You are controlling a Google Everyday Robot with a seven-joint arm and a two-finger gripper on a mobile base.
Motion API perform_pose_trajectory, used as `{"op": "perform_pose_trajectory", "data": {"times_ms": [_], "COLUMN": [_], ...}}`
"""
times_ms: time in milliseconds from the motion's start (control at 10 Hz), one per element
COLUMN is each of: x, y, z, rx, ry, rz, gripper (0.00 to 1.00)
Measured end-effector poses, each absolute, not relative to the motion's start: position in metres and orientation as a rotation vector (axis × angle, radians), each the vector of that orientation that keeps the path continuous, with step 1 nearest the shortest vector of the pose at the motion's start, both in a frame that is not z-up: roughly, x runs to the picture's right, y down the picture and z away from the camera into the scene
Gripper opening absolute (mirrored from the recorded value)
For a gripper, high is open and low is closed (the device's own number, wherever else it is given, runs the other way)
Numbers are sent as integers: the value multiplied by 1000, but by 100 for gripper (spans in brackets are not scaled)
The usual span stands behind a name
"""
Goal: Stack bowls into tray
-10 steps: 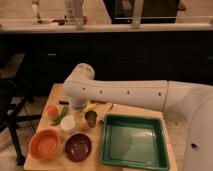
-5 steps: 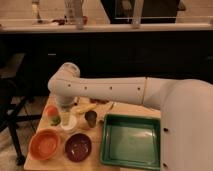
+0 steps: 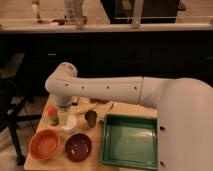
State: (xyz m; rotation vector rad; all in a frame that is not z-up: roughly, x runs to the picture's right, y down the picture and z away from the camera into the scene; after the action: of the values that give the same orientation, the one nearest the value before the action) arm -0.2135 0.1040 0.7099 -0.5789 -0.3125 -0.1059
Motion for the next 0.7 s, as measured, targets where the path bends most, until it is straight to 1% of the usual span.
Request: {"op": "perform_pose_trajectory", "data": {"times_ms": [400, 700], "x": [-213, -241], "y": [106, 114], "z": [711, 719], "rx": [-571, -579], "ry": [-312, -297], "rz": [-89, 91], "gripper": [80, 80]}}
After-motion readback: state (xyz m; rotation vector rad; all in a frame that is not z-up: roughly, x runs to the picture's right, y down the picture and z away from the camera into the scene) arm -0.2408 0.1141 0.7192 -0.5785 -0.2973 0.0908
